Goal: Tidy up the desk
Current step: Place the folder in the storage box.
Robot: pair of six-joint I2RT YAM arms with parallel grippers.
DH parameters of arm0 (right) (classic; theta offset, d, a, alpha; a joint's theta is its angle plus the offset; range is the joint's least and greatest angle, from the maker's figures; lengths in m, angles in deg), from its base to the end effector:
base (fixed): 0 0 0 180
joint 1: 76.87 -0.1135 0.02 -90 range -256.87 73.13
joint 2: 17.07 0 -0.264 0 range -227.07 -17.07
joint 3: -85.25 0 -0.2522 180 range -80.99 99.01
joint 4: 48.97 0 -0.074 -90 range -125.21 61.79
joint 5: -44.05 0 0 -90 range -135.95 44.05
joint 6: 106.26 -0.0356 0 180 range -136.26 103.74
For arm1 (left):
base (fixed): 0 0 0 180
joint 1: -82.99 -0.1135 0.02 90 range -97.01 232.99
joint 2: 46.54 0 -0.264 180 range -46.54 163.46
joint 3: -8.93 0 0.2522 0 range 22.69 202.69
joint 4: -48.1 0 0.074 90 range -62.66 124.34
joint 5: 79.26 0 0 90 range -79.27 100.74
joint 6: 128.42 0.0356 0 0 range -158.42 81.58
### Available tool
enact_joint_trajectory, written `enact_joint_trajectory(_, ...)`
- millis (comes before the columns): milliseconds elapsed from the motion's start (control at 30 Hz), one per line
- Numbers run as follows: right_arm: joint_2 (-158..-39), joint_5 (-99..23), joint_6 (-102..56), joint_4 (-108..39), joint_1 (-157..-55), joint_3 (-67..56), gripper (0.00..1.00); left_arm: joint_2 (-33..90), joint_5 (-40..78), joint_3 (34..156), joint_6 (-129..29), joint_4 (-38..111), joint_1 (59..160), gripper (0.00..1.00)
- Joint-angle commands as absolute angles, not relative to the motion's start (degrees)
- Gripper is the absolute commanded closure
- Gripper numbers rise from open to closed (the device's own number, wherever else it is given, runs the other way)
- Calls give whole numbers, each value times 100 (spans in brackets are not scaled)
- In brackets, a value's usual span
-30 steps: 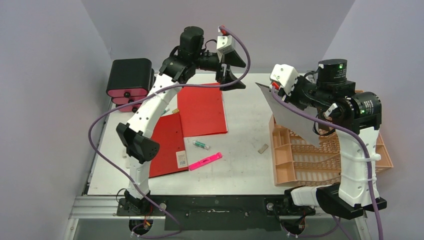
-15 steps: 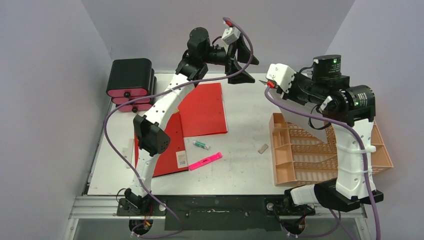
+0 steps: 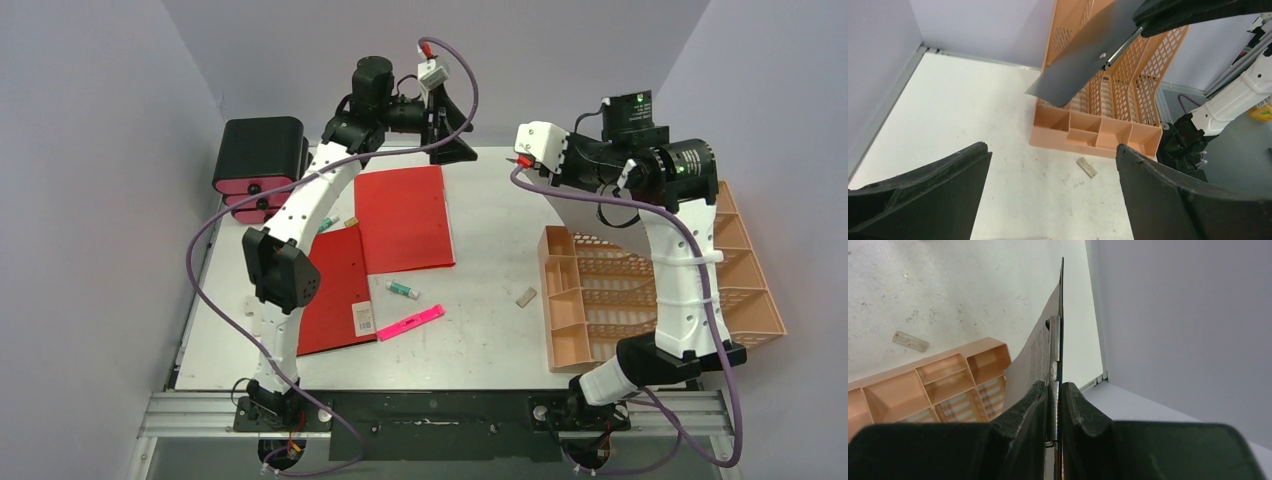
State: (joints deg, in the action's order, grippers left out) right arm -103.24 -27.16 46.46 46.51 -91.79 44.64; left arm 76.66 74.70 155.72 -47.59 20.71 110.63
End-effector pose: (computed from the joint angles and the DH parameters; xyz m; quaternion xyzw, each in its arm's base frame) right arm 0.2223 0.0711 0.5065 -0.6170 0.6615 -0.0253 0.4255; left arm 0.4149 -0.2534 0.4294 0.4566 0.5532 -0.5499 0.4278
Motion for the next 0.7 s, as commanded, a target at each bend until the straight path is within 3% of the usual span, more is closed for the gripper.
enact_joint_trajectory(0,-10474,-2500,5142,4504,-8996,4533,95,6816,7041,15321,-3566,889,11103,4)
enact_joint_trajectory(233,-10607,-1996,5792,4518,-8105,4496,95,6237,6680,14804,-3138,350,11112,4)
enact_joint_trajectory(667,-11025,-1110,5882,4488,-7905,4860,95,5843,6362,14342,-2982,108,11150,4)
